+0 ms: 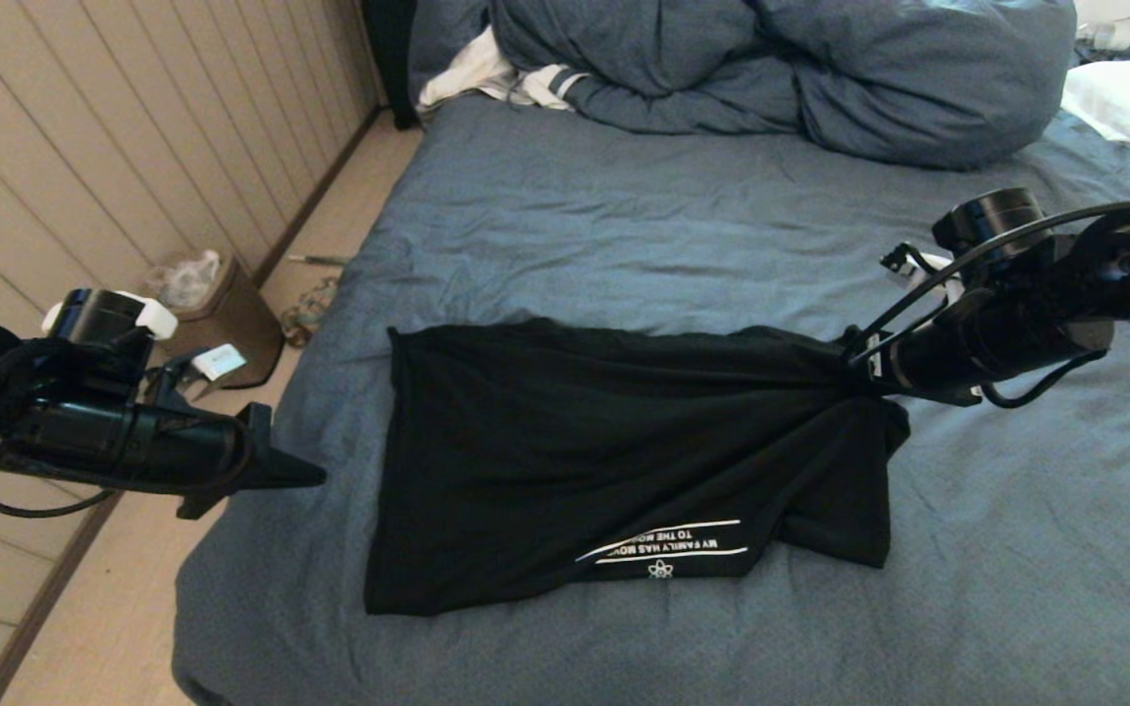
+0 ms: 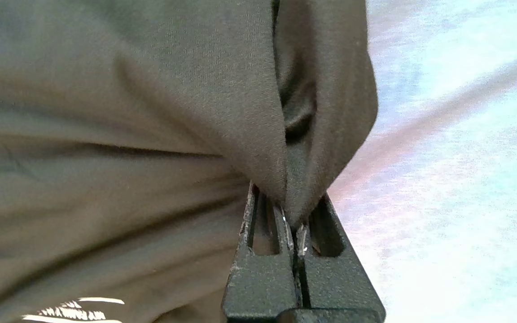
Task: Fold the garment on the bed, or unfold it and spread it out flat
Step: Fold the black T-shirt
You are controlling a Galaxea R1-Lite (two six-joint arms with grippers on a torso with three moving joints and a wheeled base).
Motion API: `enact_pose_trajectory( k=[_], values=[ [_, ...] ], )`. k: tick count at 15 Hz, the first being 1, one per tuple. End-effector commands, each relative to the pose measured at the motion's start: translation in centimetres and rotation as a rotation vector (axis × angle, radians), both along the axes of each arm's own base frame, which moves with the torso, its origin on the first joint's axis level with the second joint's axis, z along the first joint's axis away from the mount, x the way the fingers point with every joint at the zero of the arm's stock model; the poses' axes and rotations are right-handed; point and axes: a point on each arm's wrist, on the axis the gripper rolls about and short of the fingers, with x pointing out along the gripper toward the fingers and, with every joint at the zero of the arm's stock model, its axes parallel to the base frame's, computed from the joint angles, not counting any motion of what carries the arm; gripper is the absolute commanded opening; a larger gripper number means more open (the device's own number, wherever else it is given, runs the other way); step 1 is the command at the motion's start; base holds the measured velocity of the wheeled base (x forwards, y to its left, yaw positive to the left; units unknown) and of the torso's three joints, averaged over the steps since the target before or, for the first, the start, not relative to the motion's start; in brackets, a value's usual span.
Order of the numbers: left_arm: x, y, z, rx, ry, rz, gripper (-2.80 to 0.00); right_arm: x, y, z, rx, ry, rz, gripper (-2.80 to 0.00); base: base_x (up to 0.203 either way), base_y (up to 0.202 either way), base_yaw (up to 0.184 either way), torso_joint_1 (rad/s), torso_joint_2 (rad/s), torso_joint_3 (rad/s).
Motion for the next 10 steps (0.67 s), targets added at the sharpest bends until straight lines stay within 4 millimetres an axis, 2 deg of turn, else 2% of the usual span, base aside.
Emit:
enact_pose_trajectory(
  k=[1, 5, 10],
  values=[
    [0.1, 0.0, -0.1, -0.003, 0.006, -0.001, -2.80, -0.1, -0.9, 0.3, 0.003, -0.008, -0.015, -2.80, 0.000, 0.000, 0.000, 0.000, 0.00, 0.000],
    [0.0, 0.0, 0.1, -0.005, 0.000, -0.001, -2.80, -0.6, -3.0, 1.2, -0.003, -0.041, -0.037, -2.80, 0.000, 0.000, 0.000, 0.000, 0.00, 0.000],
    [-0.2, 0.0, 0.4, -0.006, -0.009, -0.001, -2.80, -1.4, -4.1, 2.3, -0.015, -0.066, -0.054, -2.80, 0.000, 0.000, 0.000, 0.000, 0.00, 0.000]
  ],
)
